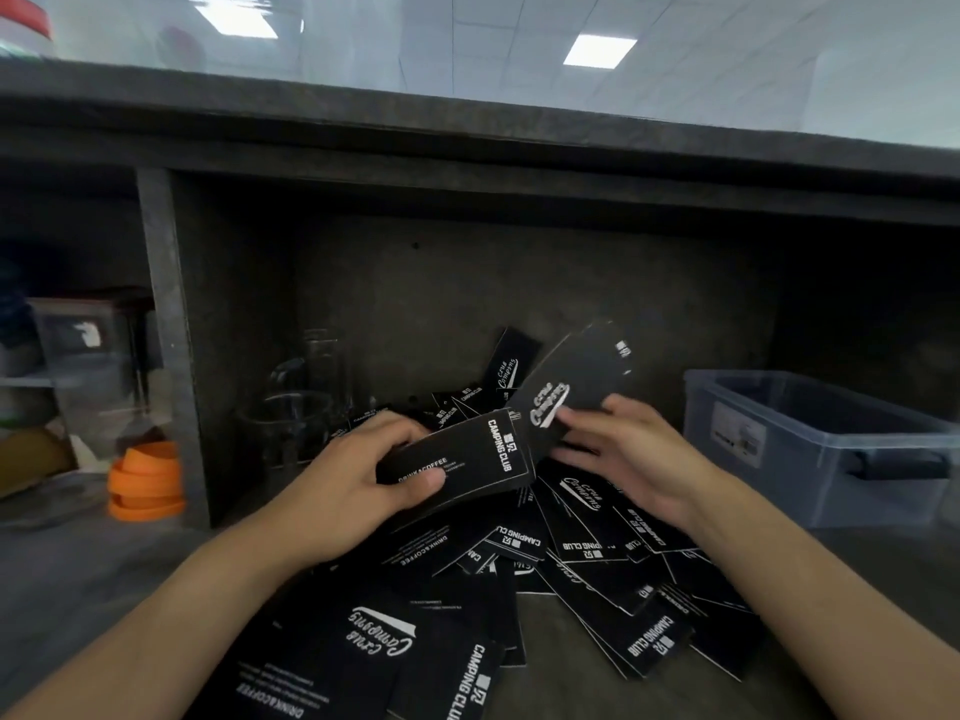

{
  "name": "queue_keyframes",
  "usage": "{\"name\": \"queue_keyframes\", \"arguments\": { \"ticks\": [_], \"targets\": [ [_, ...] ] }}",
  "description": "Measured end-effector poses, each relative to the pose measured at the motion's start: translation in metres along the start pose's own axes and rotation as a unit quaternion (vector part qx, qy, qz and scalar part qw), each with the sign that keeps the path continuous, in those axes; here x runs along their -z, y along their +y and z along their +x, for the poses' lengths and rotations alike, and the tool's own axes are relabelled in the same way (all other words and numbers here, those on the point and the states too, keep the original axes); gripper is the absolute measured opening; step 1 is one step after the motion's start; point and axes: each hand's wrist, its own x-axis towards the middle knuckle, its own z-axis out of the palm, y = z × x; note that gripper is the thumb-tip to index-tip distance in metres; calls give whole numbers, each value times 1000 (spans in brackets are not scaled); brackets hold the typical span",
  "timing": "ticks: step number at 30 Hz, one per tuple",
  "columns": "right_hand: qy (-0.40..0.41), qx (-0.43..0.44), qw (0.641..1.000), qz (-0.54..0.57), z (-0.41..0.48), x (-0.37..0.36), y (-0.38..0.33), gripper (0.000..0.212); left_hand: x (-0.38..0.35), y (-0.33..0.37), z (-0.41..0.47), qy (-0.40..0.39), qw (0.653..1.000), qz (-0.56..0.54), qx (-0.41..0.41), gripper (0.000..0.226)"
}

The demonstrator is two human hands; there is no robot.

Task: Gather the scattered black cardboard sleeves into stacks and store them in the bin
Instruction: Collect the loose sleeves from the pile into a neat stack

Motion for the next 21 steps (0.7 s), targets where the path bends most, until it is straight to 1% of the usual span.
{"name": "queue_keyframes", "arguments": {
  "ticks": [2, 4, 7, 9, 10, 11, 13, 14, 15, 16, 17, 18, 19, 20, 21],
  "targets": [
    [-65, -17, 998, 13, -2, -13, 6, 33, -2, 1, -1, 14, 1000, -12, -4, 20],
    [-108, -27, 994, 23, -4, -22, 9, 32, -3, 0, -1, 27, 999, -40, 8, 25],
    [-133, -42, 990, 30, -5, -23, 7, 29, -5, 4, -1, 35, 997, -65, 24, 44],
    [-140, -74, 987, 27, -5, -21, 6, 39, -5, 7, -2, 32, 998, -59, 17, 63],
    [-142, -82, 986, 16, -5, -20, 6, 47, -4, 7, -2, 29, 999, -41, 7, 66],
    [-130, -76, 989, 5, -4, -20, 6, 54, -2, 7, -3, 26, 999, -18, -4, 64],
    [-68, -21, 997, -25, -1, -18, 7, 63, 3, 2, -3, 22, 999, 45, -17, 56],
    [-39, 13, 998, -42, -1, -18, 6, 63, 4, 1, -4, 13, 997, 70, -19, 54],
    [-29, 44, 995, -81, -2, -19, 4, 61, 5, 1, -4, 2, 996, 84, -21, 53],
    [-36, 56, 987, -145, -3, -19, 6, 60, 3, 1, -4, -9, 995, 96, -25, 52],
    [-67, 49, 975, -207, -5, -21, 11, 62, 1, 1, -3, -15, 993, 111, -34, 50],
    [-107, 21, 962, -249, -8, -25, 15, 68, -1, 1, -3, -16, 990, 129, -44, 49],
    [-144, -8, 957, -251, -11, -31, 21, 73, -3, 1, -3, -19, 988, 146, -52, 51],
    [-168, -26, 959, -228, -14, -37, 26, 76, -4, 1, -3, -25, 985, 160, -52, 55],
    [-181, -26, 966, -185, -15, -44, 29, 77, -5, 1, -3, -31, 984, 166, -50, 56]
  ]
}}
